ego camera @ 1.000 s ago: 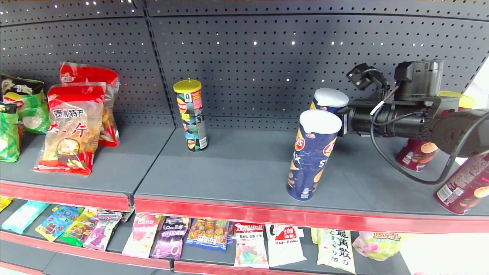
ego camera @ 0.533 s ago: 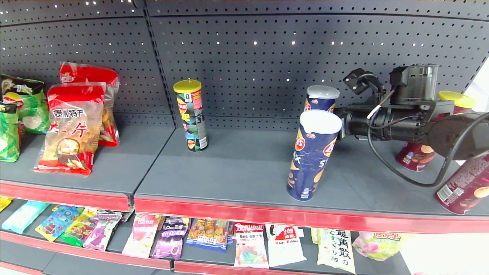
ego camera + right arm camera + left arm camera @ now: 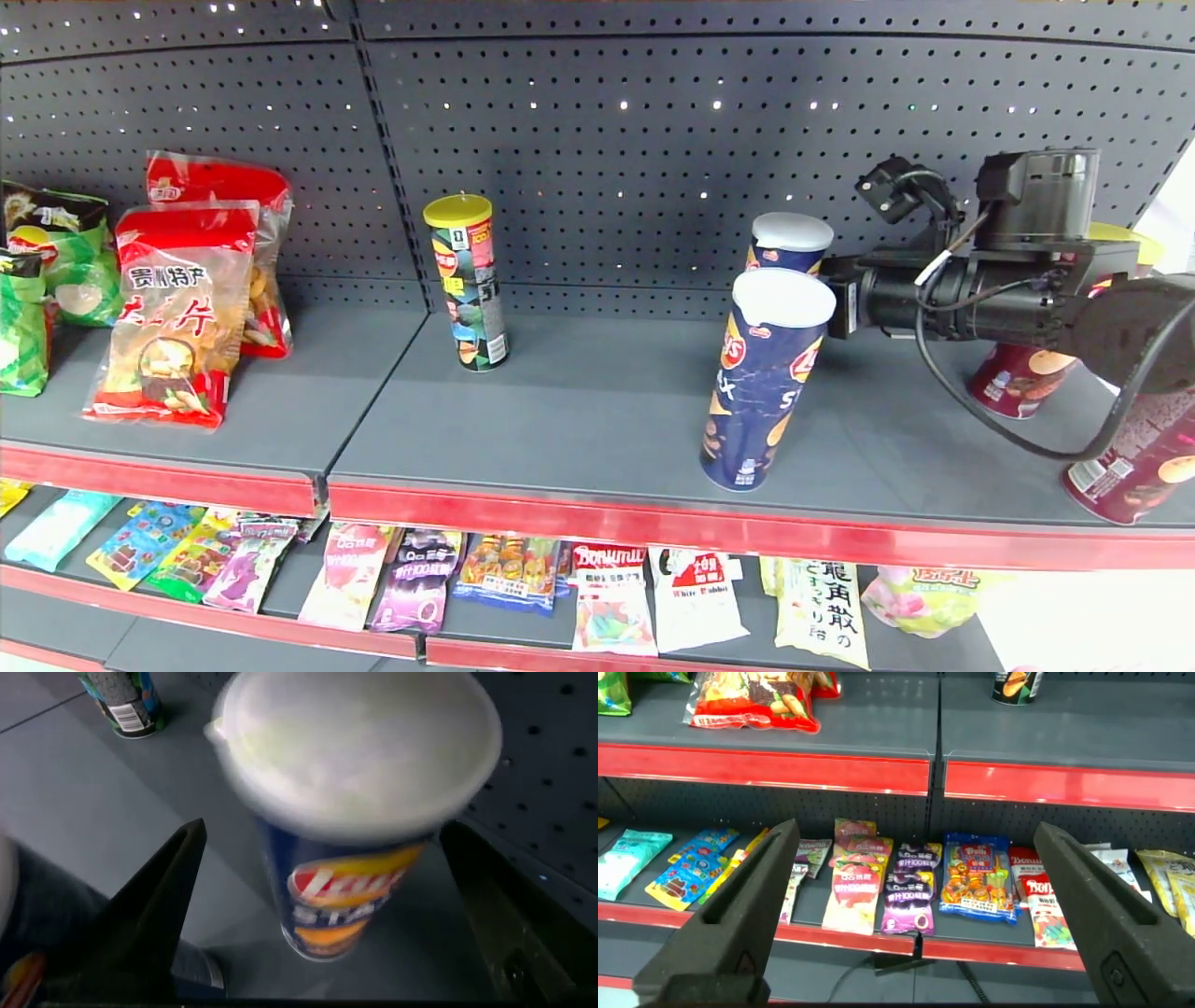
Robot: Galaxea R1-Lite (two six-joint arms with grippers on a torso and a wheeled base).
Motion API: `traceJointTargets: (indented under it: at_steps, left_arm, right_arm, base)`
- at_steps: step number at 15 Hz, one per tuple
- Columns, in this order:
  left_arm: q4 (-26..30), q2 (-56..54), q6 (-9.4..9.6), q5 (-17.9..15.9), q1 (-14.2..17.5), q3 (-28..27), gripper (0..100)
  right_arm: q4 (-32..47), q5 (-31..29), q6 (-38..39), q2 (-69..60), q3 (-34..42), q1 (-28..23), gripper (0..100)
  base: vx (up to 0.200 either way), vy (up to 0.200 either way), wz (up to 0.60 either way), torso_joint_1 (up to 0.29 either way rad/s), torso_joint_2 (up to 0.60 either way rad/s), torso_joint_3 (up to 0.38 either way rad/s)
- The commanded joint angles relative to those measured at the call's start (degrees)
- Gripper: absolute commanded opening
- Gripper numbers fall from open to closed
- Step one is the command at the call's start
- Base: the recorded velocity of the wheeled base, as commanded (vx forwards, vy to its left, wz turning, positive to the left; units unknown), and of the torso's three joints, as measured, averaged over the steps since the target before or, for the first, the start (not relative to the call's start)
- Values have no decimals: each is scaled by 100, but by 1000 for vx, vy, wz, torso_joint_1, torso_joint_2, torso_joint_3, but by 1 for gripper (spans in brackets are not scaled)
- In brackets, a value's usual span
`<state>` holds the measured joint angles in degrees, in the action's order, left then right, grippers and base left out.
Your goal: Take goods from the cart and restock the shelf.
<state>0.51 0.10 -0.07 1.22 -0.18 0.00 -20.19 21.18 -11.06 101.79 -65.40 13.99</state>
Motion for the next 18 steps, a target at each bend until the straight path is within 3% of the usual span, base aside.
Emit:
traceJointTargets:
  at_steps: [1, 8, 15, 18]
  left_arm:
    - [2, 8, -1, -8, 1, 0, 100]
    - [2, 8, 7, -8, 1, 0, 100]
    - [2, 8, 7, -8, 1, 0, 100]
    - [2, 8, 7, -8, 1, 0, 100]
  right_arm:
    - [-3, -78, 7, -397, 238, -72, 100]
    - [-3, -114, 359, -1988, 1821, -310, 100]
    - [-38, -26, 156, -2972, 3007, -274, 100]
    - [-55, 1609, 271, -3034, 3350, -354, 100]
  base:
    - [0, 0, 0, 0, 0, 0]
    - [0, 0, 0, 0, 0, 0]
    - [0, 0, 0, 0, 0, 0]
    - [0, 0, 0, 0, 0, 0]
